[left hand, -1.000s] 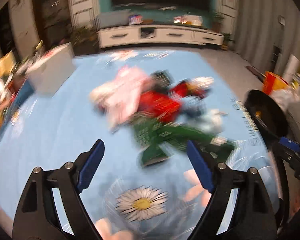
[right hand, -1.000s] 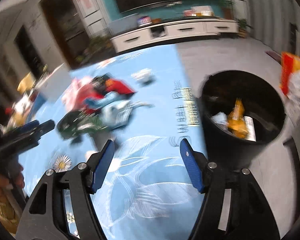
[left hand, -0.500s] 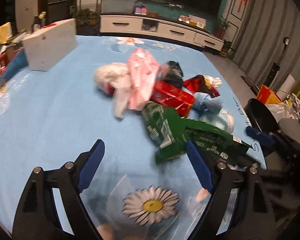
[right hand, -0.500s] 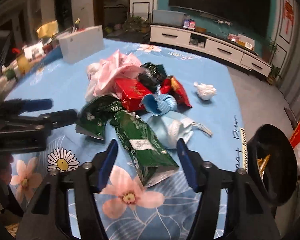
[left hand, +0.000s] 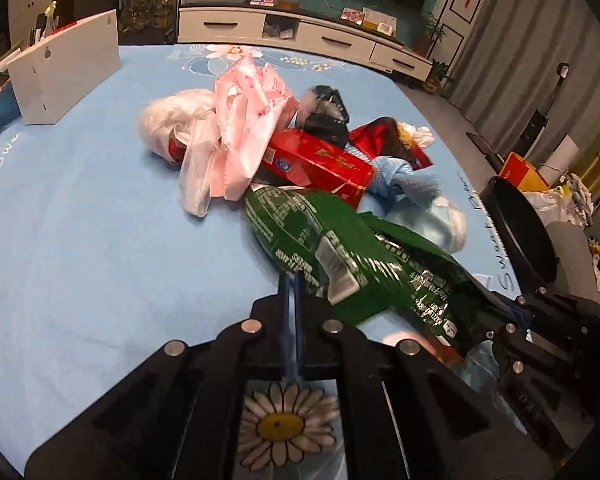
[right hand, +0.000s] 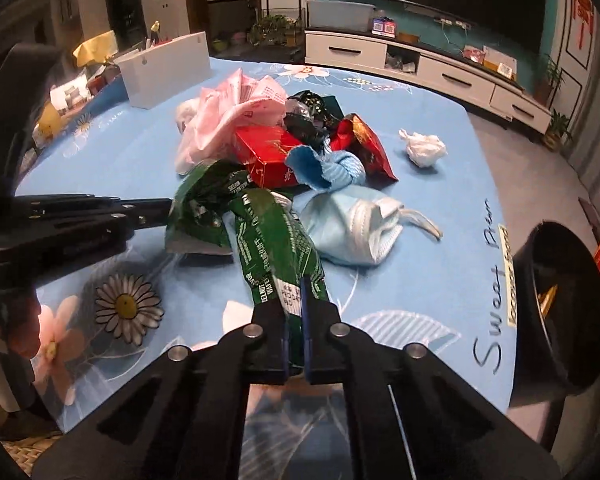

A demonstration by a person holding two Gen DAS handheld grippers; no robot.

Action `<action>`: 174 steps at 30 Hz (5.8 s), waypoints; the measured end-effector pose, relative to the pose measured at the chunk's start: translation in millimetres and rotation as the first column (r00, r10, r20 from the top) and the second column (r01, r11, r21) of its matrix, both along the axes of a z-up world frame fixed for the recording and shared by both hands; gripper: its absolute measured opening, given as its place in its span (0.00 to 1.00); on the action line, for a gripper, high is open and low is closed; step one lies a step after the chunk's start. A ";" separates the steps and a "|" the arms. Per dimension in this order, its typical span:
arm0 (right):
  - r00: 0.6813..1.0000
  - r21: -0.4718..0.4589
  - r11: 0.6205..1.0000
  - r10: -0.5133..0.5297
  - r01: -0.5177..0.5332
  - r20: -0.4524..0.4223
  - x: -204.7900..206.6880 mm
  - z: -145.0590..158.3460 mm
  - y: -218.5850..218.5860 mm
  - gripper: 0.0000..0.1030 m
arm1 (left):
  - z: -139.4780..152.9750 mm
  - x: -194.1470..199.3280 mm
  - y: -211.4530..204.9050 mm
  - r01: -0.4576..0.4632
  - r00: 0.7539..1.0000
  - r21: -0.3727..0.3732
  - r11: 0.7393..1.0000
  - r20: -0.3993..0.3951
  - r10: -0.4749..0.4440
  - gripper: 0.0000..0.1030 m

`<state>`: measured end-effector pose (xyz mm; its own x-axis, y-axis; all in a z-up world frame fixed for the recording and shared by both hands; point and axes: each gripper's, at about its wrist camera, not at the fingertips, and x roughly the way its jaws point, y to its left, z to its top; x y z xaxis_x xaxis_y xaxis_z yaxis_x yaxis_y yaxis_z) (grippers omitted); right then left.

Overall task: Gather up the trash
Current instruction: 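Grasp the green packet on the table with the right tool, then grasp the green box with the left tool, then carry both green packets over the black bin and open both tools, then move both open tools back over the table, then grasp the blue face mask with the right tool while the left grasps the blue cloth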

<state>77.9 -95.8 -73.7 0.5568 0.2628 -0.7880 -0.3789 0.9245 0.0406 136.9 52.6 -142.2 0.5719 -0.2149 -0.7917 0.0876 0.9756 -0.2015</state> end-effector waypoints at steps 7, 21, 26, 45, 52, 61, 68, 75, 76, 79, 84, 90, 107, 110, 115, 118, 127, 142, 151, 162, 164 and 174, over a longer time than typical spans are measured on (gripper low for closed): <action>0.999 0.092 0.995 -0.035 0.033 0.020 -32.3 25.9 -21.8 0.04 | 39.1 -43.0 7.8 0.016 0.995 0.017 1.000 0.096 -0.017 0.03; 0.978 0.259 0.956 -0.174 0.139 0.118 -70.1 73.5 -74.8 0.04 | 74.1 -73.1 5.8 0.026 0.984 0.033 0.999 0.174 -0.031 0.12; 0.973 0.267 0.947 -0.212 0.180 0.094 -73.0 66.5 -91.4 0.04 | 47.8 -39.7 -25.3 0.019 0.992 0.076 0.997 0.126 -0.029 0.51; 0.954 0.338 0.908 -0.290 0.248 0.080 -73.3 58.5 -130.7 0.04 | 40.9 -48.0 -8.6 0.021 0.996 0.050 0.999 0.081 -0.025 0.12; 0.936 0.382 0.875 -0.346 0.296 0.069 -73.3 54.0 -155.4 0.04 | 79.6 -81.2 -17.7 0.082 0.983 0.025 0.996 0.162 -0.085 0.12; 0.857 0.432 0.784 -0.513 0.446 0.046 -77.2 48.0 -215.9 0.04 | 100.7 -50.0 -108.4 0.271 0.938 0.026 0.962 0.216 -0.270 0.12; 0.760 0.449 0.675 -0.649 0.585 -0.014 -66.9 37.0 -266.7 0.05 | 89.2 -11.5 -208.0 0.444 0.875 0.038 0.895 0.195 -0.443 0.13; 0.677 0.439 0.585 -0.731 0.682 -0.079 -35.0 21.0 -307.5 0.05 | 62.1 33.5 -288.1 0.533 0.840 0.006 0.846 0.119 -0.530 0.13; 0.673 0.437 0.580 -0.735 0.688 -0.083 -33.3 18.9 -310.9 0.05 | 57.2 39.6 -296.8 0.536 0.840 0.004 0.844 0.105 -0.533 0.14; 0.661 0.431 0.567 -0.745 0.702 -0.095 -18.9 11.6 -320.4 0.08 | 41.9 54.1 -318.8 0.546 0.835 0.009 0.838 0.073 -0.545 0.15; 0.652 0.425 0.548 -0.744 0.721 -0.147 -1.0 -5.7 -331.5 0.31 | 27.3 65.4 -331.4 0.548 0.834 0.027 0.836 0.057 -0.548 0.34; 0.633 0.435 0.521 -0.756 0.735 -0.165 -9.4 -12.2 -336.6 0.40 | 27.5 65.8 -320.6 0.523 0.849 0.030 0.852 0.071 -0.524 0.56; 0.822 0.407 0.723 -0.551 0.557 -0.146 -49.2 9.2 -238.9 0.69 | 71.8 -28.8 -110.4 0.180 0.969 -0.037 0.983 0.179 -0.171 0.97; 0.873 0.381 0.790 -0.473 0.480 -0.118 -47.0 18.1 -205.0 0.73 | 68.9 -33.2 -63.6 0.059 0.986 -0.077 0.995 0.159 -0.046 0.97; 0.942 0.333 0.882 -0.323 0.334 -0.089 -40.8 23.4 -142.7 0.77 | 56.1 -44.0 -5.1 -0.038 0.989 -0.183 0.982 0.136 0.064 0.97; 0.962 0.322 0.908 -0.267 0.269 -0.053 -37.8 25.9 -118.0 0.80 | 44.3 -58.0 7.4 -0.042 0.985 -0.166 0.985 0.159 0.069 0.97; 0.989 0.200 0.968 -0.144 0.150 -0.043 -7.6 17.7 -68.2 0.97 | 34.3 -68.1 14.8 0.025 0.971 -0.072 0.997 0.238 -0.007 0.97; 0.995 0.170 0.980 -0.097 0.101 -0.037 54.7 -4.3 -42.8 0.66 | 34.5 15.9 -10.4 0.115 0.983 -0.113 0.987 0.157 -0.097 0.97; 0.998 0.164 0.985 -0.037 0.045 -0.048 64.1 -15.6 -35.3 0.08 | 31.2 45.3 -34.2 0.175 0.976 -0.081 0.981 0.146 -0.162 0.96; 0.973 0.293 0.929 -0.231 0.228 -0.023 5.4 8.6 -139.1 0.07 | 14.1 77.6 -95.1 0.288 0.952 0.012 0.957 0.100 -0.288 0.69; 0.966 0.304 0.919 -0.257 0.250 -0.015 2.1 10.2 -149.6 0.07 | 6.5 87.1 -102.2 0.289 0.954 0.035 0.957 0.075 -0.291 0.62; 0.965 0.357 0.901 -0.262 0.248 -0.009 4.1 11.2 -159.4 0.07 | -7.7 99.9 -114.7 0.304 0.950 0.123 0.945 0.034 -0.310 0.35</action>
